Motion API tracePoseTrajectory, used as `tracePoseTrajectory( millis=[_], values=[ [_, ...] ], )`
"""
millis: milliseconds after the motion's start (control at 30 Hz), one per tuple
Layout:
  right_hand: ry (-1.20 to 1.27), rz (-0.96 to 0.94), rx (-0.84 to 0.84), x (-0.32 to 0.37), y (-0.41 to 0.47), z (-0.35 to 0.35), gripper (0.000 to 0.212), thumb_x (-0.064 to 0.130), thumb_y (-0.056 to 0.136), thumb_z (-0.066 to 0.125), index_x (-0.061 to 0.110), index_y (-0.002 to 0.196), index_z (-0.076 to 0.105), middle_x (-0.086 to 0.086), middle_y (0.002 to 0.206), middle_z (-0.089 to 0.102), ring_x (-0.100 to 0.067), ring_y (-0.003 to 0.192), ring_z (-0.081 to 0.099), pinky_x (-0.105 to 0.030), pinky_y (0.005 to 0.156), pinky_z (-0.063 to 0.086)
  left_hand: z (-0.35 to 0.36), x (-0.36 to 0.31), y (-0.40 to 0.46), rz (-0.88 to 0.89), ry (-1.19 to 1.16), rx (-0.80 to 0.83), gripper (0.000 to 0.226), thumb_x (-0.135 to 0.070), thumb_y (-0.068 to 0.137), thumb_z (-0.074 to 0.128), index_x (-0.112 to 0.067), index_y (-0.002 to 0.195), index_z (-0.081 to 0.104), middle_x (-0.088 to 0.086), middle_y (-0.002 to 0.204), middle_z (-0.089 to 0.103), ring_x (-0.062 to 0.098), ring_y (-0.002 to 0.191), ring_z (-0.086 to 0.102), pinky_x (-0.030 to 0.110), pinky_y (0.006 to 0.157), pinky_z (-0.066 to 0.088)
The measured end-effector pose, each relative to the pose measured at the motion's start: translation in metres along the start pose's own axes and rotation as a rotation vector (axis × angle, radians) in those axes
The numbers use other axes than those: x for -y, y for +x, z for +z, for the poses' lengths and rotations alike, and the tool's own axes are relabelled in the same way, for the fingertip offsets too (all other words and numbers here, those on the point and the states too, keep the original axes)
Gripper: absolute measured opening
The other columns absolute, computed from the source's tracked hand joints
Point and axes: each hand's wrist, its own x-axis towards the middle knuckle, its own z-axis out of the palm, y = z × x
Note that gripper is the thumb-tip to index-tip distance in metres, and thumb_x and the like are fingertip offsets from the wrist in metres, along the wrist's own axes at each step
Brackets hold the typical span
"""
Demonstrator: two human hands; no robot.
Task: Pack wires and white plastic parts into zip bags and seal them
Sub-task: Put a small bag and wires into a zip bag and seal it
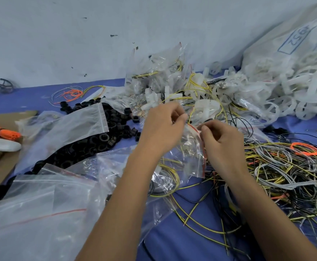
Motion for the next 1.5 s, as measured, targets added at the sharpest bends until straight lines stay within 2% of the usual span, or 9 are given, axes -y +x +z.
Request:
tracePoseTrajectory(
  millis=[133, 233, 367, 600, 767, 967, 1200, 1367, 1500],
  values=[
    [-0.283, -0.126, -0.086, 0.004, 0.029, 0.002, 0.016, 0.021, 0.095, 0.057, 0.021, 0.096, 0.073, 0.006, 0.084, 0.074, -0.014, 0.074, 0.068, -0.035, 0.072, 0.054, 0.011, -0.002, -0.003, 0.086, 0.085, 0.233, 0.017, -0.012, 0.098, 0.057, -0.022, 0.1, 0.07, 0.003, 0.098, 0.06, 0.016, 0.084, 0.054, 0.033, 0.076, 0.044],
    [-0.562, -0.196, 0.107, -0.002, 0.064, 0.007, 0.027, 0.012, 0.095, 0.056, 0.017, 0.119, 0.067, -0.003, 0.125, 0.063, -0.026, 0.101, 0.064, -0.038, 0.083, 0.05, 0.015, 0.0, -0.005, 0.069, 0.161, 0.381, 0.03, -0.008, 0.1, 0.049, -0.025, 0.109, 0.072, 0.004, 0.105, 0.052, 0.02, 0.094, 0.054, 0.035, 0.083, 0.044],
    [-0.782, -0.182, 0.22, -0.011, 0.092, 0.012, 0.055, -0.001, 0.09, 0.057, 0.022, 0.14, 0.051, -0.006, 0.149, 0.036, -0.037, 0.103, 0.062, -0.041, 0.07, 0.048, 0.011, 0.003, -0.006, -0.013, 0.216, 0.531, 0.049, 0.003, 0.093, 0.045, -0.029, 0.113, 0.077, 0.007, 0.115, 0.049, 0.028, 0.108, 0.058, 0.041, 0.096, 0.05],
    [-0.846, -0.1, 0.189, -0.016, 0.111, 0.007, 0.059, 0.002, 0.091, 0.064, 0.018, 0.143, 0.042, -0.017, 0.146, 0.03, -0.045, 0.097, 0.061, -0.041, 0.07, 0.043, -0.002, 0.009, -0.005, -0.021, 0.206, 0.548, 0.049, 0.008, 0.091, 0.042, -0.024, 0.103, 0.077, 0.004, 0.114, 0.047, 0.019, 0.091, 0.052, 0.019, 0.064, 0.034],
    [-0.892, -0.041, 0.186, -0.009, 0.111, -0.001, 0.055, 0.031, 0.089, 0.077, 0.009, 0.13, 0.049, -0.019, 0.141, 0.03, -0.042, 0.094, 0.062, -0.042, 0.077, 0.048, -0.01, 0.015, -0.002, 0.023, 0.226, 0.471, 0.039, 0.002, 0.089, 0.058, -0.035, 0.087, 0.07, -0.004, 0.106, 0.049, 0.006, 0.082, 0.052, 0.026, 0.072, 0.044],
    [-0.893, -0.1, 0.292, -0.002, 0.101, -0.008, 0.026, 0.022, 0.093, 0.071, 0.013, 0.115, 0.061, -0.011, 0.123, 0.057, -0.034, 0.107, 0.057, -0.042, 0.083, 0.051, -0.018, 0.021, -0.001, 0.015, 0.197, 0.439, 0.027, -0.012, 0.085, 0.08, -0.036, 0.08, 0.07, -0.006, 0.108, 0.055, 0.023, 0.079, 0.064, 0.04, 0.082, 0.054],
    [-0.339, -0.195, -0.178, 0.008, 0.063, -0.028, 0.01, 0.023, 0.088, 0.073, 0.017, 0.096, 0.072, 0.0, 0.089, 0.068, -0.023, 0.078, 0.063, -0.032, 0.072, 0.05, -0.028, 0.022, 0.0, -0.051, 0.088, 0.443, 0.029, -0.006, 0.087, 0.078, -0.033, 0.077, 0.074, 0.008, 0.098, 0.076, 0.029, 0.08, 0.07, 0.043, 0.081, 0.06],
    [0.237, 0.088, -0.048, 0.008, 0.006, -0.009, 0.015, 0.024, 0.09, 0.075, 0.022, 0.078, 0.067, 0.003, 0.065, 0.065, -0.014, 0.049, 0.061, -0.032, 0.048, 0.052, -0.036, 0.018, -0.001, -0.025, 0.025, 0.413, 0.026, -0.001, 0.088, 0.077, -0.026, 0.082, 0.076, -0.004, 0.086, 0.076, 0.009, 0.074, 0.069, 0.016, 0.069, 0.05],
    [0.332, 0.146, 0.025, 0.001, -0.006, -0.003, 0.01, 0.019, 0.092, 0.074, 0.019, 0.083, 0.069, 0.002, 0.065, 0.066, -0.011, 0.05, 0.061, -0.027, 0.047, 0.052, -0.041, 0.02, -0.001, -0.012, -0.011, 0.333, 0.029, 0.003, 0.084, 0.079, -0.025, 0.078, 0.075, 0.001, 0.082, 0.075, 0.017, 0.08, 0.071, 0.024, 0.075, 0.057]
  ],
)
